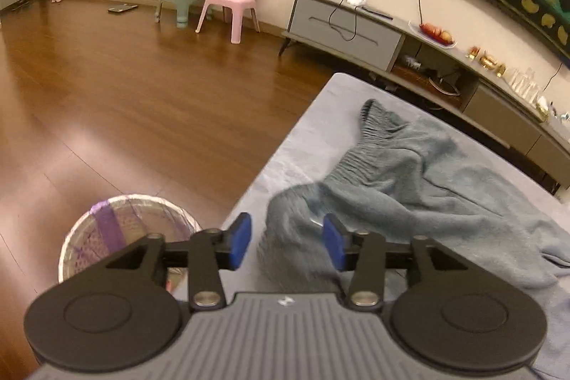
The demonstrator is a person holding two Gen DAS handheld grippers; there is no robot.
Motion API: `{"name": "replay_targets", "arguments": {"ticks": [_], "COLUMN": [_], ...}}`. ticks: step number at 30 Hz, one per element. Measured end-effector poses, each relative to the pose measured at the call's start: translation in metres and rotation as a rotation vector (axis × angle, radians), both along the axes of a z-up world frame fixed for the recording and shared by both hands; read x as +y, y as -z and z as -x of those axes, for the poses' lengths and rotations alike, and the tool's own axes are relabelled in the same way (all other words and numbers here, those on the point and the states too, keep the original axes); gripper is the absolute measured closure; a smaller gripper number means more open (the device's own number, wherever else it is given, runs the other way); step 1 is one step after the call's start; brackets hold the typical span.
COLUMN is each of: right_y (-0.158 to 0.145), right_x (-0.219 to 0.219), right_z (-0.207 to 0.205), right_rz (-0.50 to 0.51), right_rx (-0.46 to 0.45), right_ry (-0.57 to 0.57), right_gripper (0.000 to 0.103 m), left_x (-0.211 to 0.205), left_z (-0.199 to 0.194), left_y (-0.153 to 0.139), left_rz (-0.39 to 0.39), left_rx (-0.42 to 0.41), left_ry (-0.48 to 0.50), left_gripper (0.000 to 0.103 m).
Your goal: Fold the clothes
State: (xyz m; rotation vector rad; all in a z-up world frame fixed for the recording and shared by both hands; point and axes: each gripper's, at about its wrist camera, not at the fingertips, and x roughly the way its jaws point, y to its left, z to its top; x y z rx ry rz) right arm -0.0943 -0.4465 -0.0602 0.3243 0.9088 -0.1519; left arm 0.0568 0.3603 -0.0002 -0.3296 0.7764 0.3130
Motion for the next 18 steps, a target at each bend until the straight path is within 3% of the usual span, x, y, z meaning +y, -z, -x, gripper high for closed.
{"name": "replay_targets", "arguments": {"ticks": [1, 2, 5, 11, 12, 16, 18], "right_y": [0.004, 0.006, 0.003, -0.009, -0.006, -0.028, -0.036], "right_x": [0.006, 0.014, 0.034, 0.014, 0.009, 0.025, 0.043], "right_z": [0.003, 0.001, -0.008, -0.027, -0.031, -0.017, -0.014], "right_rz": [0.012, 0.068, 0.246, 0.559, 0.547, 0.560, 0.499], "right_rx": [-0.006, -0.024, -0.042, 0.024, 0.049, -0.092, -0.157], "right_ry": [-0.035, -0.065, -0.168, -0.121, -0.113, -0.031, -0.059], "right_gripper": [0.056, 0.082, 0.090, 0.086, 0.084, 0.054, 0.054], "left_x": [-0.007, -0.013, -0.030, -0.071, -0.080, -0.130, -0.153], "left_z": [0.002, 0.003, 0.006, 0.004, 0.003, -0.004, -0.009], "left_y": [-0.001, -0.002, -0.005, -0.007, -0.006, 0.008, 0.024], "left_rz": [-0.004, -0.006, -0.006, -0.033, -0.041, -0.111, -0.119], "left_rx": [0.009, 0.018, 0.022, 0.024, 0.026, 0.039, 0.040], "left_ry": [0.005, 0.007, 0.019, 0.075, 0.090, 0.192, 0.254], "left_gripper": [0.056, 0.056, 0.056, 0.056, 0.056, 0.051, 0.051]}}
